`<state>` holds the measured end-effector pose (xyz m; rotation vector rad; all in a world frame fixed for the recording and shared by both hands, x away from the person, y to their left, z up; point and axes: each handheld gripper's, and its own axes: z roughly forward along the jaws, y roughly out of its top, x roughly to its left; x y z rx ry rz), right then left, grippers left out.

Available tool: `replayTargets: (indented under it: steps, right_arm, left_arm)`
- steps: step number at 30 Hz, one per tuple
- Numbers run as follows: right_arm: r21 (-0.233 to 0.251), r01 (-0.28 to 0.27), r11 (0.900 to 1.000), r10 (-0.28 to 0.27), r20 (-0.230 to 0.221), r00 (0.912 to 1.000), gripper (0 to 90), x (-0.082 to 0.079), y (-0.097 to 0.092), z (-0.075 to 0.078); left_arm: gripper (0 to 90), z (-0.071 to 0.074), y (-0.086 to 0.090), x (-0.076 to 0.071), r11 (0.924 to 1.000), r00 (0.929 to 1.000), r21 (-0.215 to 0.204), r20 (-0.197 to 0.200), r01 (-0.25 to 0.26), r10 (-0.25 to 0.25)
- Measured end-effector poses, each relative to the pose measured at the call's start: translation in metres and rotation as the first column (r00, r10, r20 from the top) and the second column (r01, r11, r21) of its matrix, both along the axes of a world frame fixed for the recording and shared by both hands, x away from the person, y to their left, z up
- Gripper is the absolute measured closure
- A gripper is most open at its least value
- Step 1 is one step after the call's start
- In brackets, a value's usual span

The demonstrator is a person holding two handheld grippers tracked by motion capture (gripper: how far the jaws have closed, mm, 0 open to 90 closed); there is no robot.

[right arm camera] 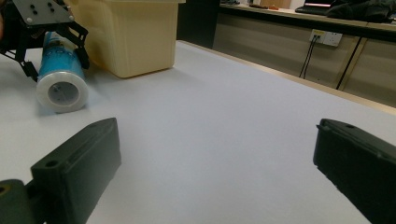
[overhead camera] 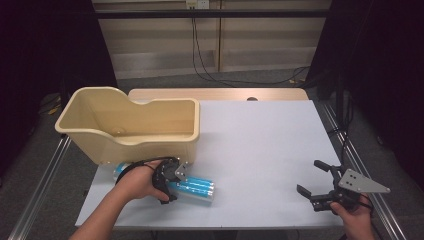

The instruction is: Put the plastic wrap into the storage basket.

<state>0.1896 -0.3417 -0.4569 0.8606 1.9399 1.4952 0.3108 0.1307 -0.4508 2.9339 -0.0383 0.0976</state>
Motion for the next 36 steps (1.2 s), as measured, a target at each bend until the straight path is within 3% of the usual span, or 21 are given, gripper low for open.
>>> replayTargets:
  steps: [5,11,16,19,21,24,26,28,30,31,34,36]
  right_arm:
    - [0.001,-0.001,1.0000,0.001,-0.001,1.0000,0.6,0.000,-0.001,0.000]
    - [-0.004,-0.005,1.0000,0.005,0.002,1.0000,0.6,0.000,-0.001,0.000]
    - [0.001,-0.005,1.0000,0.005,-0.001,1.0000,0.6,0.000,-0.002,0.000]
    - [0.001,-0.004,1.0000,0.004,-0.001,1.0000,0.6,0.001,-0.001,0.000]
    - [-0.002,-0.007,1.0000,0.007,-0.005,1.0000,0.6,0.001,-0.001,-0.001]
    - [-0.003,-0.011,0.9999,0.011,-0.005,0.9999,0.6,0.002,0.000,-0.001]
    - [-0.002,-0.013,0.9999,0.013,-0.009,0.9999,0.6,0.002,0.000,-0.002]
    - [-0.003,-0.015,0.9999,0.015,-0.009,0.9999,0.6,0.002,0.000,-0.002]
    - [-0.005,-0.018,0.9998,0.018,-0.008,0.9998,0.6,0.002,0.000,-0.001]
    - [-0.004,-0.015,0.9999,0.015,-0.007,0.9999,0.6,0.002,0.000,-0.001]
    - [-0.004,-0.016,0.9999,0.016,-0.007,0.9998,0.6,0.002,0.000,-0.001]
    - [-0.003,-0.017,0.9999,0.017,-0.012,0.9998,0.6,0.002,-0.001,-0.001]
  left_arm:
    - [24.0,0.002,0.000,0.001,0.9999,0.9999,0.010,0.005,0.013,-0.013]
    - [25.7,0.003,-0.006,-0.002,0.9970,0.9994,0.070,0.011,0.031,-0.032]
    - [27.0,0.005,-0.011,-0.007,0.9935,0.9974,0.103,0.049,0.048,-0.053]
    - [28.0,0.010,-0.014,-0.010,0.9945,1.0000,0.105,0.007,0.004,-0.005]
    - [28.3,0.012,-0.015,-0.010,0.9950,1.0000,0.100,-0.004,0.000,0.000]
    - [28.7,0.028,-0.018,-0.009,0.9944,0.9980,0.099,-0.047,-0.037,0.042]
    - [29.2,0.035,-0.017,-0.009,0.9949,0.9961,0.084,-0.063,-0.057,0.062]
    - [30.3,0.038,-0.018,-0.009,0.9955,0.9971,0.083,-0.057,-0.046,0.051]
    - [31.7,0.045,-0.022,-0.009,0.9927,0.9955,0.100,-0.060,-0.067,0.073]
    - [31.8,0.051,-0.024,-0.008,0.9896,0.9903,0.108,-0.091,-0.095,0.105]
    - [32.0,0.052,-0.026,-0.007,0.9898,0.9875,0.091,-0.104,-0.110,0.119]
    - [32.0,0.045,-0.027,-0.005,0.9897,0.9861,0.084,-0.110,-0.116,0.124]
